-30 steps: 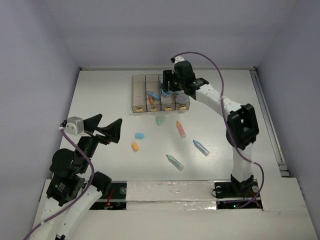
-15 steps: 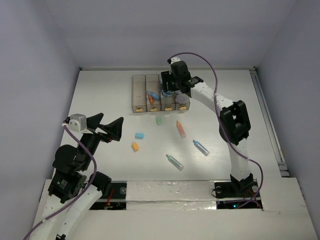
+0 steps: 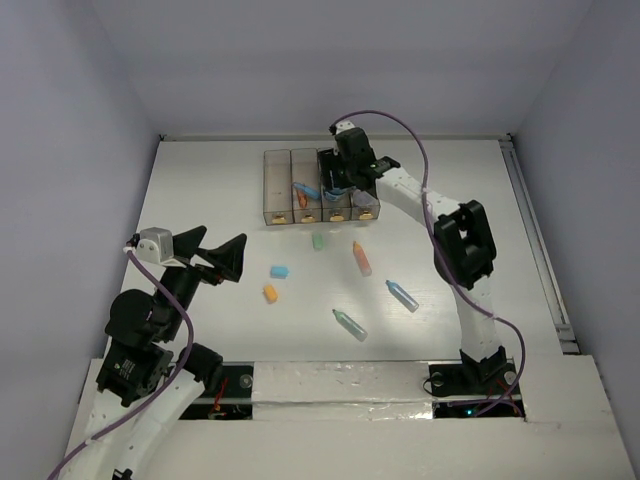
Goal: Sort the stationery into containers
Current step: Place the stationery in the storage box.
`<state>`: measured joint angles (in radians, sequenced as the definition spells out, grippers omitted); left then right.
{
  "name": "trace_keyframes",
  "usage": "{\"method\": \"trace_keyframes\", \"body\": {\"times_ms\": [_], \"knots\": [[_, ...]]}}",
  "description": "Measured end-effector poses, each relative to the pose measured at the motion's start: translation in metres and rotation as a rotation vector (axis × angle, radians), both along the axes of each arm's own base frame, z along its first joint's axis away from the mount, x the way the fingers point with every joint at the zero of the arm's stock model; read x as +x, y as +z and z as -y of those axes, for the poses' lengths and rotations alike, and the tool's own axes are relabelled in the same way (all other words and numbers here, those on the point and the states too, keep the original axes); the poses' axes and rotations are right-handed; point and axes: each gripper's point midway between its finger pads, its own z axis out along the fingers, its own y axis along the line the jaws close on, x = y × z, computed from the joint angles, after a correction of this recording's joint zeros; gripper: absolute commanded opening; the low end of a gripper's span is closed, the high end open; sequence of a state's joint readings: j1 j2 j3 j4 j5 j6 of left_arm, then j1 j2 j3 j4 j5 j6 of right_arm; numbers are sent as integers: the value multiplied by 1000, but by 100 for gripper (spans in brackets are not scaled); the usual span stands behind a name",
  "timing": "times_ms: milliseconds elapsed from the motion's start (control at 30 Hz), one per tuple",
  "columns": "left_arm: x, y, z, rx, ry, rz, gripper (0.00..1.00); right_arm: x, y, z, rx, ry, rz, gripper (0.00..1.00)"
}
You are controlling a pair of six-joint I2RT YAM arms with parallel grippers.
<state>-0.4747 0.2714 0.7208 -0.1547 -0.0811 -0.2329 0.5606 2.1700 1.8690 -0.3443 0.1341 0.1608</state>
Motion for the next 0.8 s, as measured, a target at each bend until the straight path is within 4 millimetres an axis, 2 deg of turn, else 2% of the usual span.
{"method": "trace_keyframes", "body": {"times_ms": [33,67,100,133,433,500,567,633,667,733,767,800], "knots": [[0,0,0,0,2,0,99,-1,0,-1,-2,1,1,73],[0,0,-1,0,4,0,99,-1,0,-1,-4,1,3,90],[0,0,-1,0,5,0,99,-1,0,-2,-5,3,3,93],[1,0,-1,0,7,0,99,-2,0,-3,-10,8,7,100],[2,0,-3,0,16,0,99,-5,13,-9,-4,27,35,100],[2,0,-3,0,17,0,99,-11,26,-8,9,34,56,100],[2,-1,-3,2,16,-3,99,-27,36,-2,26,52,64,100],[4,-2,-2,5,16,-11,99,-54,44,5,44,80,57,91],[5,-3,-1,6,16,-15,99,-70,50,8,62,101,55,77],[6,-4,-1,3,15,-23,99,-103,56,9,86,144,44,61],[7,-5,0,1,15,-26,99,-123,59,7,96,178,40,43],[7,-5,0,-1,15,-29,99,-142,60,4,100,215,34,33]]}}
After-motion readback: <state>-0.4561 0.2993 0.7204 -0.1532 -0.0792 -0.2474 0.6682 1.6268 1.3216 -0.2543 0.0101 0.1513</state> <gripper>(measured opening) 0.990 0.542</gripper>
